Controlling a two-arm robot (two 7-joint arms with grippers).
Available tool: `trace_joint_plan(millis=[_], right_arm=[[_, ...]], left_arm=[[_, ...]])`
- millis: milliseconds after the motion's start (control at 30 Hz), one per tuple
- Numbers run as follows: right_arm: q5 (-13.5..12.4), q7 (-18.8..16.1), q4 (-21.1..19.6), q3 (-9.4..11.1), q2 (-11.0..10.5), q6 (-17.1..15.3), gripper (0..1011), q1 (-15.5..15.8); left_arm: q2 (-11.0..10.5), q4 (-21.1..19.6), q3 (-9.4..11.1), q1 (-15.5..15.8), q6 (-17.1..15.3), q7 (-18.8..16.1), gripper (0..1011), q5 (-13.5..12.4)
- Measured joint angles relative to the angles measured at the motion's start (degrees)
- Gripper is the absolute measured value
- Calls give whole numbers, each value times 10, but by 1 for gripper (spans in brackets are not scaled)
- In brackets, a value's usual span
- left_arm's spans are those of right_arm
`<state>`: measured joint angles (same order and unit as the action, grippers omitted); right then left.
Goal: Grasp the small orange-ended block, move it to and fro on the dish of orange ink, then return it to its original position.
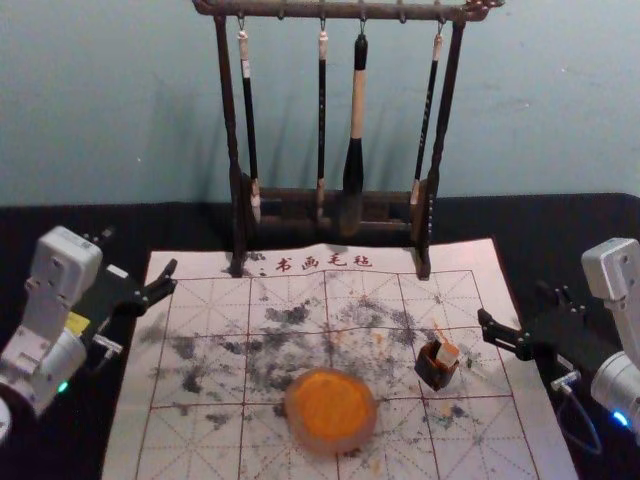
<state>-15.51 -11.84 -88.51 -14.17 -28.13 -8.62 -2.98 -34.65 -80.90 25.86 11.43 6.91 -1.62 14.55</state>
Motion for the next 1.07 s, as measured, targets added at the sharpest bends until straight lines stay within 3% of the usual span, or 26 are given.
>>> trace_joint_plan(millis=[1067], right_arm=[[0, -1, 0, 0, -1, 0, 1000, 0]], left_arm=[[0, 0, 0, 0, 0, 0, 1001, 0]])
